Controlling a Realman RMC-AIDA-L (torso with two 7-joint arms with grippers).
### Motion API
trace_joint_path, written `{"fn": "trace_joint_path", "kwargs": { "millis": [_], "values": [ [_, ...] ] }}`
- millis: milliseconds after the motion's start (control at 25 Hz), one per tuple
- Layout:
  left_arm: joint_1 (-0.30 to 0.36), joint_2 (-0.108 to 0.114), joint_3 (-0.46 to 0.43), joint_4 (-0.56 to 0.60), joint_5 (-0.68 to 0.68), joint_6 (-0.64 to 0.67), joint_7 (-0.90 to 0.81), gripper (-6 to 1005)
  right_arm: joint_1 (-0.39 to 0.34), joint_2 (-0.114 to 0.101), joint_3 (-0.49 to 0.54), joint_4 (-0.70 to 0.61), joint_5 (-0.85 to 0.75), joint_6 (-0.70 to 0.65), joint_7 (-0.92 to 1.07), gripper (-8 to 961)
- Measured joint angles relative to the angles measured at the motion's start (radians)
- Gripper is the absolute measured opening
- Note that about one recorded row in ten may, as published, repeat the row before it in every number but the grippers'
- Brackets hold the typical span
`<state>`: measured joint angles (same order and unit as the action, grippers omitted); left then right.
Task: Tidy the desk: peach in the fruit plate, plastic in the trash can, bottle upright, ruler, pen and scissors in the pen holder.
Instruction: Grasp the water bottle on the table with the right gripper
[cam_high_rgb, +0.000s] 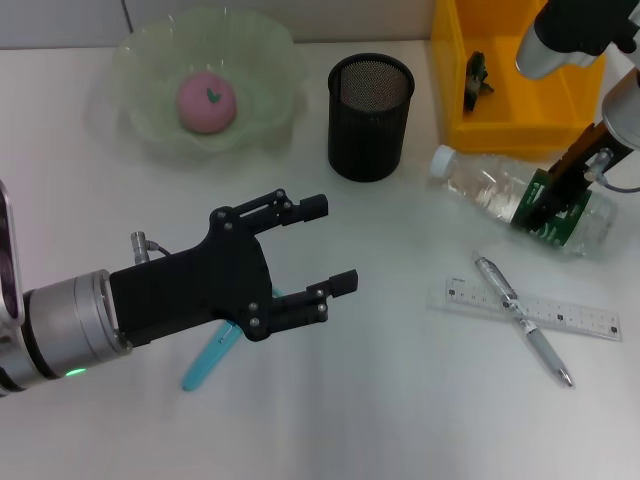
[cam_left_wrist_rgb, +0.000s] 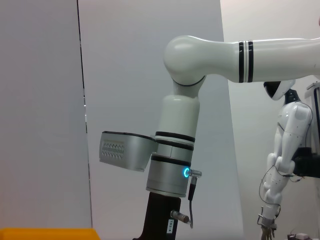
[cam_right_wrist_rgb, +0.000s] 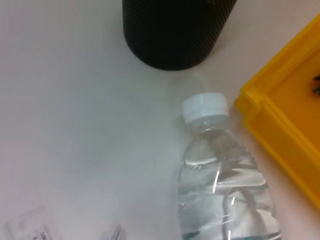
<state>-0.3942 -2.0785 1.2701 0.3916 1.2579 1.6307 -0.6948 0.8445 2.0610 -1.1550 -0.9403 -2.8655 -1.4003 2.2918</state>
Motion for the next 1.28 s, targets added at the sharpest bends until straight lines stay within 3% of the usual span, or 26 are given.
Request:
{"fn": "trace_joint_path", "kwargs": {
  "millis": [1280],
  "values": [
    [0.000, -0.002, 0.002, -0.002, 0.000, 0.000, 0.010, 734, 0.004, 0.005, -0.002, 0.057, -0.002, 0.056, -0.008, 821]
  ]
}}
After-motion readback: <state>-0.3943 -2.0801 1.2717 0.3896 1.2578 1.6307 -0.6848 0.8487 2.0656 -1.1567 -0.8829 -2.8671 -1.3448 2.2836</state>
